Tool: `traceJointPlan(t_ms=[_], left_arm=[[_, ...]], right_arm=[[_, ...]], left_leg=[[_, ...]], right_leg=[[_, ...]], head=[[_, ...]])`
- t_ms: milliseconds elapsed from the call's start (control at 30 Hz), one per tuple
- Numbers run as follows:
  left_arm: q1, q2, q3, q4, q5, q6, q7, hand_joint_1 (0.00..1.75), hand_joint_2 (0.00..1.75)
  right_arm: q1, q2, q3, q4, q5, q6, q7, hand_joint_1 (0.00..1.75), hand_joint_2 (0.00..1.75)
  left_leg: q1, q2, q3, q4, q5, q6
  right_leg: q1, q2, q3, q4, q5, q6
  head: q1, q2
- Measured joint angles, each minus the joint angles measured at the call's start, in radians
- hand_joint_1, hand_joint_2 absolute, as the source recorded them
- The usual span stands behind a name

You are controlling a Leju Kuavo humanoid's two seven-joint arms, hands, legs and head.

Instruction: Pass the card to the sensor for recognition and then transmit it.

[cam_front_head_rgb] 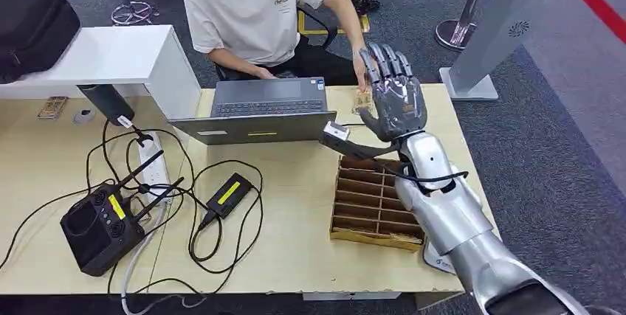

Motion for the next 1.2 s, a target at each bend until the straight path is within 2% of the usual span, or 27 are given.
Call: traceJointPlan(t_ms=[167, 300, 500, 667, 933, 1200], left_arm=[[0.0, 0.011, 0.021, 0.0, 0.015, -0.033, 0.014, 0.0, 1.75], [0.003, 0.018, 0.042, 0.0, 0.033, -0.031, 0.016, 0.0, 1.75], [0.01, 0.02, 0.082, 0.0, 0.063, -0.003, 0.017, 0.0, 1.75], [0.012, 0.019, 0.115, 0.0, 0.079, 0.018, 0.017, 0.0, 1.75], [0.012, 0.018, 0.148, 0.0, 0.092, 0.043, 0.013, 0.0, 1.75], [0.012, 0.012, 0.169, 0.0, 0.091, 0.067, 0.001, 0.0, 1.75]], right_arm=[[0.119, -0.032, -0.035, -0.166, -0.021, -0.008, -0.014, 0.0, 1.75], [0.243, -0.076, -0.069, -0.327, -0.094, -0.011, -0.047, 0.0, 1.75], [0.501, -0.138, -0.147, -0.611, -0.187, -0.061, -0.139, 0.0, 1.75], [0.74, -0.154, -0.21, -0.793, -0.198, -0.126, -0.211, 0.0, 1.75], [0.983, -0.157, -0.23, -0.934, -0.17, -0.167, -0.213, 0.0, 1.75], [1.145, -0.13, -0.236, -0.967, -0.172, -0.167, -0.238, 0.0, 1.75]], left_leg=[[0.0, -0.001, 0.0, 0.0, 0.0, 0.0], [0.0, -0.001, -0.001, 0.0, 0.0, 0.0], [0.0, -0.002, -0.001, 0.0, -0.003, 0.0], [0.0, -0.002, -0.002, -0.001, -0.004, 0.0], [0.0, -0.002, -0.001, -0.001, -0.004, -0.001], [0.0, -0.001, -0.001, -0.001, -0.004, -0.001]], right_leg=[[0.0, -0.001, 0.0, 0.0, 0.0, 0.0], [0.0, -0.002, 0.0, -0.001, -0.001, 0.0], [0.0, -0.003, 0.0, -0.002, -0.002, 0.0], [0.0, -0.003, 0.0, -0.002, -0.003, 0.0], [0.0, -0.002, 0.0, -0.002, -0.004, 0.0], [0.0, -0.002, 0.0, -0.002, -0.004, 0.0]], head=[[0.0, 0.0], [0.0, 0.0], [0.0, 0.0], [0.0, 0.0], [0.0, 0.0], [0.0, 0.0]])
